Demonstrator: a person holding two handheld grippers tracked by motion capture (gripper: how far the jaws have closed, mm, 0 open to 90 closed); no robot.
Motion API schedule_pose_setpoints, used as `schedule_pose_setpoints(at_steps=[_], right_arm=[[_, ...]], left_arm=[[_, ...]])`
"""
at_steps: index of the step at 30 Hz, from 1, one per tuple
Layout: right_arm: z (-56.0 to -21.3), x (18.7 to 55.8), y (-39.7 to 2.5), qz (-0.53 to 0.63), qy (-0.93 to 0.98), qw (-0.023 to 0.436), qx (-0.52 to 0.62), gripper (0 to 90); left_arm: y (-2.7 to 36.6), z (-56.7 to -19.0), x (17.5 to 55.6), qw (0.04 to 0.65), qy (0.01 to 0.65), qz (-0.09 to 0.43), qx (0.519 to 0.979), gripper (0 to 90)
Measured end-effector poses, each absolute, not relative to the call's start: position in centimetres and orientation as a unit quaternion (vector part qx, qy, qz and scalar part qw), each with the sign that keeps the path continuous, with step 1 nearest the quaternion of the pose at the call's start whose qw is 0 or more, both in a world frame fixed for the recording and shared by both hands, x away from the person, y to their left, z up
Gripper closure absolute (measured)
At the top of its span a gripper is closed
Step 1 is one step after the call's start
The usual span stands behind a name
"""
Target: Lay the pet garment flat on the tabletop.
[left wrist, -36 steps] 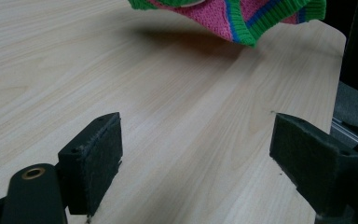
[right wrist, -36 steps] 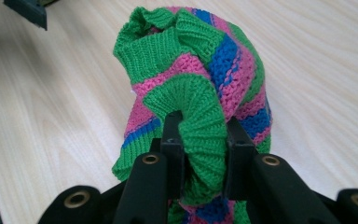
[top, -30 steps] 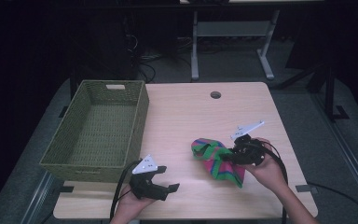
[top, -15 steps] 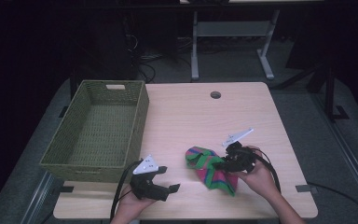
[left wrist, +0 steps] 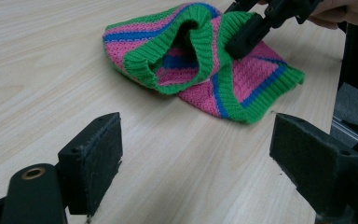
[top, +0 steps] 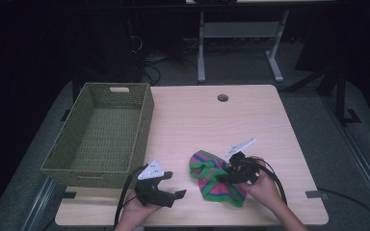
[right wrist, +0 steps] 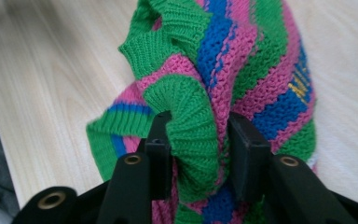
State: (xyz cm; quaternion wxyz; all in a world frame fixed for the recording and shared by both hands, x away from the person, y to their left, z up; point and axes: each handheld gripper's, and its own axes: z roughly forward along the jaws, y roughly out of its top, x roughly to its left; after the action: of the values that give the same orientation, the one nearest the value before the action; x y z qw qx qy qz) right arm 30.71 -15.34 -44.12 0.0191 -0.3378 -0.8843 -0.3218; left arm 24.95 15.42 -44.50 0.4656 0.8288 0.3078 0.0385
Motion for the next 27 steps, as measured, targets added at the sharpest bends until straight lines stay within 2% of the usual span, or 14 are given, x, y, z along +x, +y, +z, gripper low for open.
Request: schedule_pose_setpoints(at_steps=[20, 27], right_arm=[[-43.2, 30.2, -16.8, -0.347, -0.876, 0.043, -0.332, 42.1], [-42.1, 30.3, -17.8, -0.363, -0.869, 0.041, -0.333, 39.8]], left_arm=[[15.4, -44.5, 25.0, 0.467, 0.309, 0.038, 0.828, 16.7], [15.5, -44.5, 25.0, 0.467, 0.31, 0.038, 0.827, 16.7]])
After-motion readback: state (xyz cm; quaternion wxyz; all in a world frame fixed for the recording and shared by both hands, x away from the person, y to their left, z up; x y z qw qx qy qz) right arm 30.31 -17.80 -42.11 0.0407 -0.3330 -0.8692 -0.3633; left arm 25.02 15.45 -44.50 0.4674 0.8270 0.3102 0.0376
